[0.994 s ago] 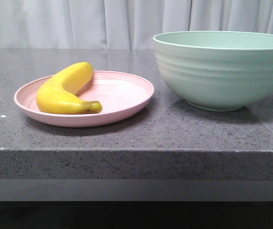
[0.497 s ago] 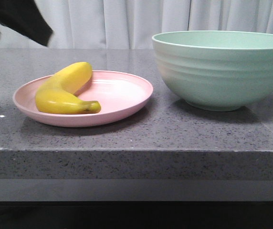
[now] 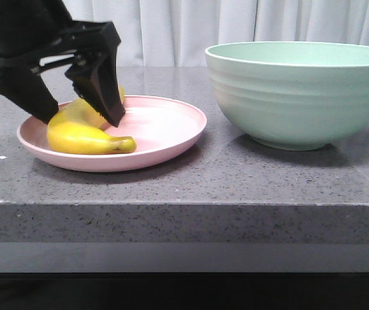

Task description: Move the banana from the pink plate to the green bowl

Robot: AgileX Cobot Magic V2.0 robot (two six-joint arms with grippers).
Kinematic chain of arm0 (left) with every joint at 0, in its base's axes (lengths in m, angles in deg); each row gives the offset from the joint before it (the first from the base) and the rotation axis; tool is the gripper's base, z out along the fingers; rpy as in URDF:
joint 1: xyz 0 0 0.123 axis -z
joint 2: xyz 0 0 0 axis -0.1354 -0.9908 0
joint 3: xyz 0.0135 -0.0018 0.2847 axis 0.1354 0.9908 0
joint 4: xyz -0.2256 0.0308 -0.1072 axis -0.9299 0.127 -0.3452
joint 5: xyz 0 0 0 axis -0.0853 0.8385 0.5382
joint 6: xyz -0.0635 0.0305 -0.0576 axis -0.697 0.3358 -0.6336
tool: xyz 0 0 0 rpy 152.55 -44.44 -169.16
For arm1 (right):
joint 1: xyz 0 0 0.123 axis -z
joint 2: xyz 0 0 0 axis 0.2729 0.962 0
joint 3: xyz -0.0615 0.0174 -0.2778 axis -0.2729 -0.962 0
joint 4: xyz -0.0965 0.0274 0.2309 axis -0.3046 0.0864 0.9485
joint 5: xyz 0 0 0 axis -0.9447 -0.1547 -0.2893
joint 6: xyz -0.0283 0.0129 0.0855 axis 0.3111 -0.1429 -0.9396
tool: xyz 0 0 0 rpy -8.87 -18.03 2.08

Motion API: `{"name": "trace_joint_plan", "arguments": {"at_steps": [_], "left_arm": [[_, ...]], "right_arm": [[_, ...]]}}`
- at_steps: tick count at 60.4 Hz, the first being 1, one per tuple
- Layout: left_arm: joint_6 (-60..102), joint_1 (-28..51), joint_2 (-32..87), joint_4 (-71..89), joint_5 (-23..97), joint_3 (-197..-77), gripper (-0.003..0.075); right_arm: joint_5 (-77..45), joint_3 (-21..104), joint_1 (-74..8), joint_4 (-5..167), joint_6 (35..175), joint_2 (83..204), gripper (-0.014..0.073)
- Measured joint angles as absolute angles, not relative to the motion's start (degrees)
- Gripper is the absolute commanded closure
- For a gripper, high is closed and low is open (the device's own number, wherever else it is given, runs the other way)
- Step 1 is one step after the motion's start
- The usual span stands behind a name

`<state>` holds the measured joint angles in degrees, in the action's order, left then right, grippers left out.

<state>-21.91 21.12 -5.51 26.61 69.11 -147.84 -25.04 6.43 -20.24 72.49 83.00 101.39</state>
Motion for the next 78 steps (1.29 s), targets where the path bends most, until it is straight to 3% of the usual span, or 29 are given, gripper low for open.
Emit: {"name": "trace_joint_plan", "arguments": {"at_steps": [14,50,62,78], "left_arm": [[-22.19,21.12,-6.69,26.61,69.2,-147.84,0.0204],[-22.29,21.12,-7.45,27.68,66.78,-148.93,0.0617],[-22.29,21.92,-5.73,28.2,66.78,-155.08,0.0626],[-21.3,29.45,0.95,28.18,67.0,-158.07,0.0626]], "right_arm": [[-25.15,6.43,-20.24,72.49,83.0,101.39,-0.0032],[-25.14,6.43,-20.24,72.45,83.0,101.39,-0.0032],[-27.11,7.14,-20.24,76.16,83.0,102.07,-0.0032],[-28.92,12.16,-20.24,106.36,86.18,112.26,-0.0027]]}}
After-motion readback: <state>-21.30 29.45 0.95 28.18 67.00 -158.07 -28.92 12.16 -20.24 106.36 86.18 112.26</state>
